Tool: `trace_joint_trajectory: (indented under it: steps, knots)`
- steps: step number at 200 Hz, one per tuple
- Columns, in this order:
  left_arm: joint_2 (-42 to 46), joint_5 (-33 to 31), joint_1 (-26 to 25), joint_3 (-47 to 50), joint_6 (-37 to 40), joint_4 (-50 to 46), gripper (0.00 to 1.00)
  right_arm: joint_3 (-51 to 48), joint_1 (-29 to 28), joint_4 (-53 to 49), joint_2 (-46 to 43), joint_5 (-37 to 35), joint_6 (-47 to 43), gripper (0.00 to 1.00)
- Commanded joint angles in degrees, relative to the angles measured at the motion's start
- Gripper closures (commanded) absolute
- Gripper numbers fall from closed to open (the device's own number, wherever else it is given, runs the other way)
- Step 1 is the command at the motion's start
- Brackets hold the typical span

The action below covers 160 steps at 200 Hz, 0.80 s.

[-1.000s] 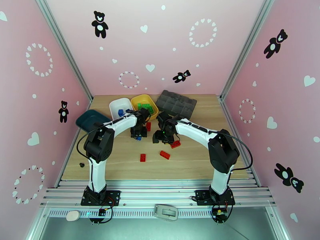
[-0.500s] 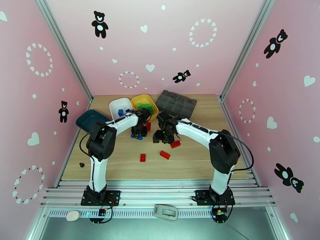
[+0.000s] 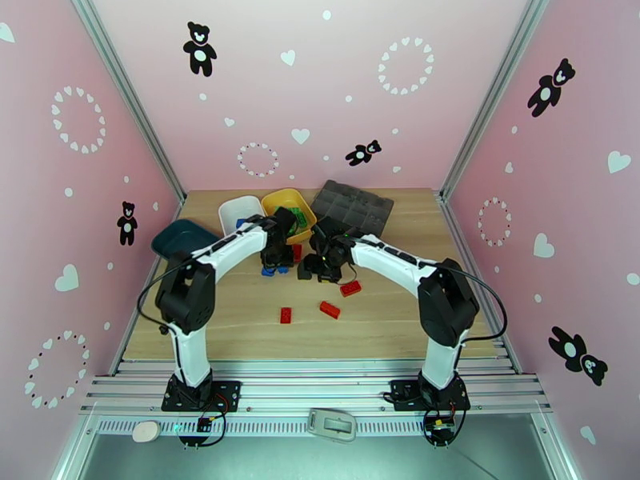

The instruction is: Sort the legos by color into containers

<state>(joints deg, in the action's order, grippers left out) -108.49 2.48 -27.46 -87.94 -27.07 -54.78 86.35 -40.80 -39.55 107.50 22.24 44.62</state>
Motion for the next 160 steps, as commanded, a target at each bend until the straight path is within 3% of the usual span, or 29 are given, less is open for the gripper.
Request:
trace_joint_trajectory:
  steps: [1,65,114,160]
  knots:
    - [3.37,3.91,4.12,0.58,-1.1,0.38,0.71,5.0,-0.29,2.87,3.12,4.56,0.3,0.33]
    - [-0.34,8.77,18.61,-9.63,-2.81,-1.94,0.71,15.76,-0.71,0.79,8.2,6.66,0.19,0.33]
    - [-13.76,6.43,21.31,-29.7,-1.59,-9.43,0.69,16.0,-0.68,-2.21,7.14,4.86,-1.28,0.33]
    - [-19.32,6.33,21.44,-38.06,-2.0,-12.19,0.43,14.45,-0.45,-4.07,4.68,2.77,-2.32,0.32]
